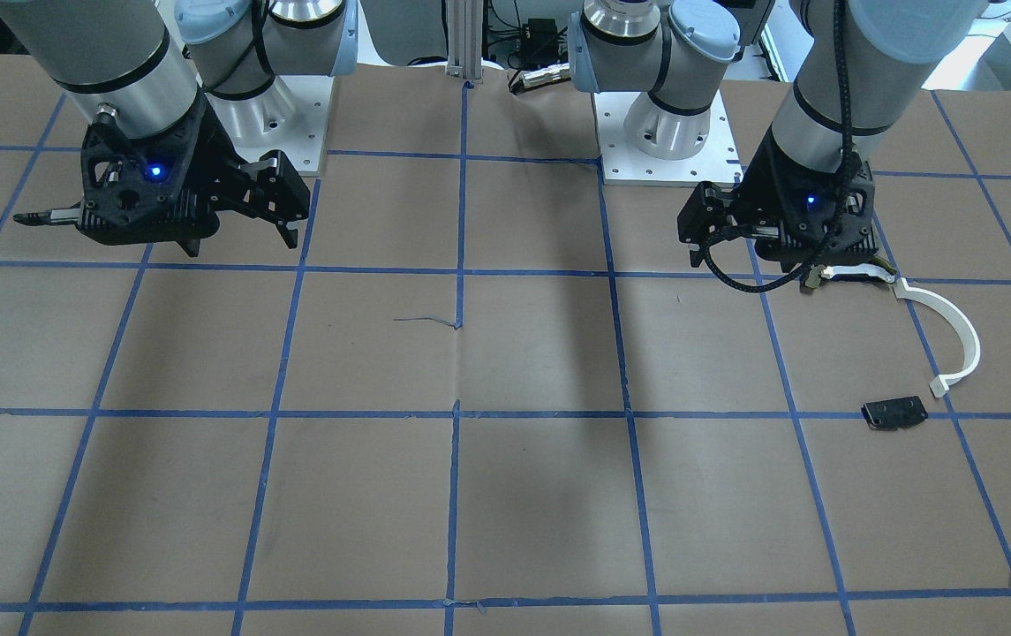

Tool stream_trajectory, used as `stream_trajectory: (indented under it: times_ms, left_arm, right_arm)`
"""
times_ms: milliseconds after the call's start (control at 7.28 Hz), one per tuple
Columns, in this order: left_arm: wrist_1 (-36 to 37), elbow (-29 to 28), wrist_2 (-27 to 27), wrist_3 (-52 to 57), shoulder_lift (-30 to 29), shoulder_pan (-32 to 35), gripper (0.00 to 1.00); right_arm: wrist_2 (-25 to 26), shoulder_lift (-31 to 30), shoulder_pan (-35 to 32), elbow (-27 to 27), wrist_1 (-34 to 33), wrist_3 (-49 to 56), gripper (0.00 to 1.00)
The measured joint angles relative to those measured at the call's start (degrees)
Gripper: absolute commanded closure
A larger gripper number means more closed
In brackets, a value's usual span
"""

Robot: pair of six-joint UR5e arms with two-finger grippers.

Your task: Place bearing gear from tray to pile

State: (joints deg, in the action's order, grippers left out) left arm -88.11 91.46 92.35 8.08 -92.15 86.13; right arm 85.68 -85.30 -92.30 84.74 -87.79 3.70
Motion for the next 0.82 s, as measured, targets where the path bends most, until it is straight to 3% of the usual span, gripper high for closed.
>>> stream_trajectory:
  times_ms: [412, 549, 824]
  left_arm:
    - [0.02, -0.01, 0.19, 0.06, 0.07, 0.01, 0.0]
    - [-0.02, -0.01, 0.22, 0.08, 0.05, 0.01, 0.0]
    - [-0.04, 0.0, 0.28, 0.09, 0.01, 0.01, 0.0]
  right_arm:
    - [6.83, 0.46, 4.2, 0.19, -0.99, 6.73, 0.0]
    - [7.45, 0.9, 9.01, 0.38, -0.96, 11.53, 0.0]
    - [8.15, 2.68, 24.79, 2.84, -2.38, 34.9, 0.0]
